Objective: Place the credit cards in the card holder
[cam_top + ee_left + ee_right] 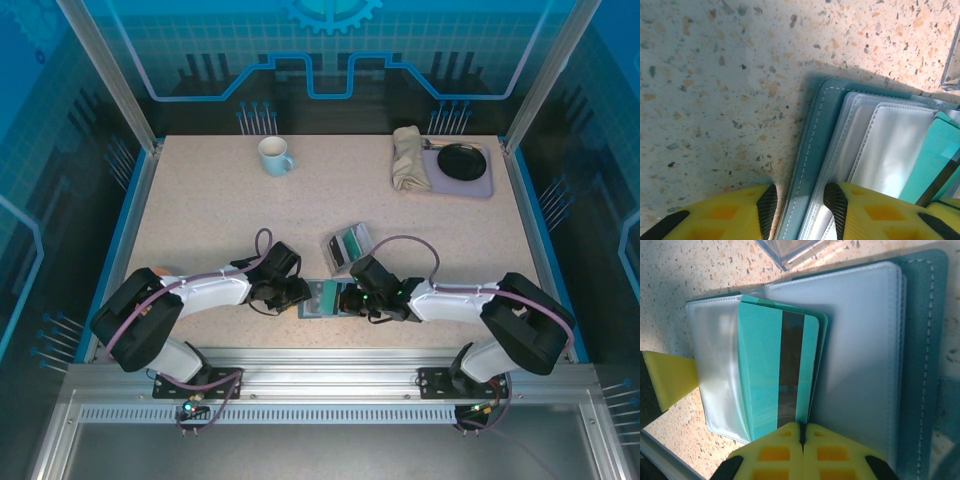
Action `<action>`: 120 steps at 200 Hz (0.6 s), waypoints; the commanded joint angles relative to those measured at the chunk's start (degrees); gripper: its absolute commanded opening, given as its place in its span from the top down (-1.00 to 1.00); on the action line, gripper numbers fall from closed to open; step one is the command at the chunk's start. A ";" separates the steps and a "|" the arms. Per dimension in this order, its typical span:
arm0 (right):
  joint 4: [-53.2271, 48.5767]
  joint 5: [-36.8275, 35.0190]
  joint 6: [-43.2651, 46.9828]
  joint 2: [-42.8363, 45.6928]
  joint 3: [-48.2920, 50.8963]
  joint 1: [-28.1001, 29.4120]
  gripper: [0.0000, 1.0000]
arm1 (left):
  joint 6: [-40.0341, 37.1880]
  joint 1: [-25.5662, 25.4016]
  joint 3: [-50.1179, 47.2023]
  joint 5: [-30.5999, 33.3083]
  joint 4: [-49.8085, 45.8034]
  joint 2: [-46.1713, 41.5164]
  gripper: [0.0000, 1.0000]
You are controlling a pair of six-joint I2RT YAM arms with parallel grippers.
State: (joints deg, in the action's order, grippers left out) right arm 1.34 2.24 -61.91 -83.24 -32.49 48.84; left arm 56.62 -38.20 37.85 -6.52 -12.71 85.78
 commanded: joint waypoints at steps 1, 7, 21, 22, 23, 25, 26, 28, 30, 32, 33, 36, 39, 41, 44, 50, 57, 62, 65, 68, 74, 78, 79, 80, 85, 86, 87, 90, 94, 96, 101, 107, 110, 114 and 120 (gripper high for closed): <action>-5.84 1.01 1.21 2.03 -0.54 -1.07 0.98 | -0.55 -0.91 -1.36 -3.14 3.77 3.00 0.22; -6.00 1.06 1.36 2.37 -0.20 -1.20 0.98 | -0.50 -0.92 -1.39 -3.13 3.86 2.99 0.21; -6.24 1.81 1.76 3.23 0.35 -1.85 0.98 | -0.63 -0.92 -1.37 -3.14 3.85 2.89 0.21; -6.30 1.89 1.78 3.25 0.38 -1.88 0.99 | -0.63 -0.92 -1.37 -3.19 3.89 2.85 0.21; -6.28 1.98 1.83 3.30 0.40 -1.94 0.98 | -0.63 -0.92 -1.37 -3.17 3.90 2.84 0.22; -6.27 2.13 1.93 3.45 0.41 -2.07 0.98 | -0.61 -0.87 -1.35 -3.15 3.92 2.82 0.21; -6.31 2.23 1.99 3.49 0.41 -2.12 0.99 | -0.62 -0.89 -1.36 -3.15 3.92 2.86 0.22; -6.41 2.35 2.11 3.56 0.41 -2.11 0.98 | -0.59 -0.91 -1.39 -3.14 3.92 2.92 0.21; -6.48 2.44 2.18 3.64 0.41 -2.24 0.99 | -0.62 -0.91 -1.38 -3.14 3.92 2.91 0.22; -6.52 2.56 2.28 3.73 0.41 -2.30 0.99 | -0.63 -0.92 -1.37 -3.14 3.92 2.93 0.22; -6.57 2.62 2.35 3.76 0.41 -2.37 0.98 | -0.59 -0.92 -1.37 -3.14 3.96 2.92 0.22; -6.66 2.72 2.48 3.87 0.41 -2.47 0.98 | -0.63 -0.89 -1.37 -3.14 3.93 2.91 0.21; -6.63 2.94 2.63 4.00 0.41 -2.58 0.99 | -0.63 -0.91 -1.37 -3.14 3.90 2.90 0.21; -6.58 3.14 2.77 4.02 0.41 -2.65 0.99 | -0.63 -0.92 -1.37 -3.14 3.96 2.90 0.21; -6.54 3.43 2.97 4.05 0.37 -2.80 0.99 | -0.63 -0.85 -1.37 -3.08 4.00 2.95 0.22; -6.45 4.11 3.39 3.94 0.17 -3.04 0.99 | -0.62 -0.85 -1.37 -3.20 4.13 2.99 0.21; -6.64 4.92 4.02 3.61 -0.31 -3.26 0.99 | -0.68 -0.92 -1.37 -3.32 4.24 3.16 0.22; -7.05 5.39 4.43 3.20 -0.76 -3.39 0.99 | -0.72 -0.85 -1.24 -3.41 4.27 3.25 0.22; -7.36 5.64 4.65 3.02 -1.14 -3.52 0.98 | -0.72 -0.91 -1.20 -3.41 4.26 3.33 0.22; -7.70 5.79 4.91 2.69 -1.48 -3.58 0.99 | -0.80 -0.90 -1.17 -3.41 4.27 3.34 0.21; -8.35 6.20 5.26 2.17 -2.14 -3.70 0.98 | -0.80 -0.87 -1.03 -3.36 4.27 3.35 0.21; -8.79 6.59 5.51 1.63 -2.56 -3.81 0.99 | -0.88 -0.91 -1.04 -3.49 4.27 3.36 0.21; -8.85 6.74 5.54 1.57 -2.66 -3.82 0.99 | -0.89 -0.87 -1.03 -3.49 4.27 3.35 0.21; -8.96 6.87 5.60 1.40 -2.84 -3.88 0.98 | -0.89 -0.89 -1.02 -3.49 4.27 3.39 0.21; -9.70 7.59 5.82 0.69 -3.43 -4.16 0.98 | -0.92 -0.89 -0.94 -3.45 4.22 3.35 0.22; -9.87 7.73 5.83 0.57 -3.53 -4.22 0.99 | -0.95 -0.90 -0.93 -3.43 4.24 3.34 0.21; -10.05 7.80 5.88 0.42 -3.71 -4.25 0.99 | -0.97 -0.91 -0.93 -3.46 4.21 3.34 0.21; -10.53 8.26 6.08 0.07 -4.07 -4.52 0.99 | -1.03 -0.90 -0.89 -3.41 4.19 3.35 0.21; -11.04 8.84 6.26 -0.45 -4.50 -4.66 0.99 | -1.04 -0.92 -0.85 -3.41 4.18 3.26 0.22; -11.22 9.12 6.43 -0.81 -4.77 -4.77 0.99 | -1.00 -0.85 -0.84 -3.41 4.18 3.26 0.22; -12.01 9.75 6.71 -1.39 -5.43 -5.01 0.99 | -1.10 -0.91 -0.87 -3.41 4.13 3.13 0.21; -13.00 10.25 7.12 -2.01 -6.18 -5.15 0.99 | -1.23 -0.92 -0.89 -3.35 4.07 3.13 0.21; -13.41 10.37 7.36 -2.20 -6.65 -5.16 0.99 | -1.23 -0.89 -0.83 -3.32 4.07 3.01 0.21; -13.90 10.61 7.78 -2.47 -7.18 -5.18 0.99 | -1.33 -0.91 -0.90 -3.32 4.07 3.00 0.21; -14.38 10.85 8.35 -2.83 -7.88 -5.17 0.99 | -1.42 -0.88 -1.00 -3.27 4.09 2.92 0.21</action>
State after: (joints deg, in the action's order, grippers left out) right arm -7.60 9.41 -56.71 -84.09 -37.19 44.42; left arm 56.60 -38.20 37.85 -6.52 -12.67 85.78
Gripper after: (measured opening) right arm 0.044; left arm 0.394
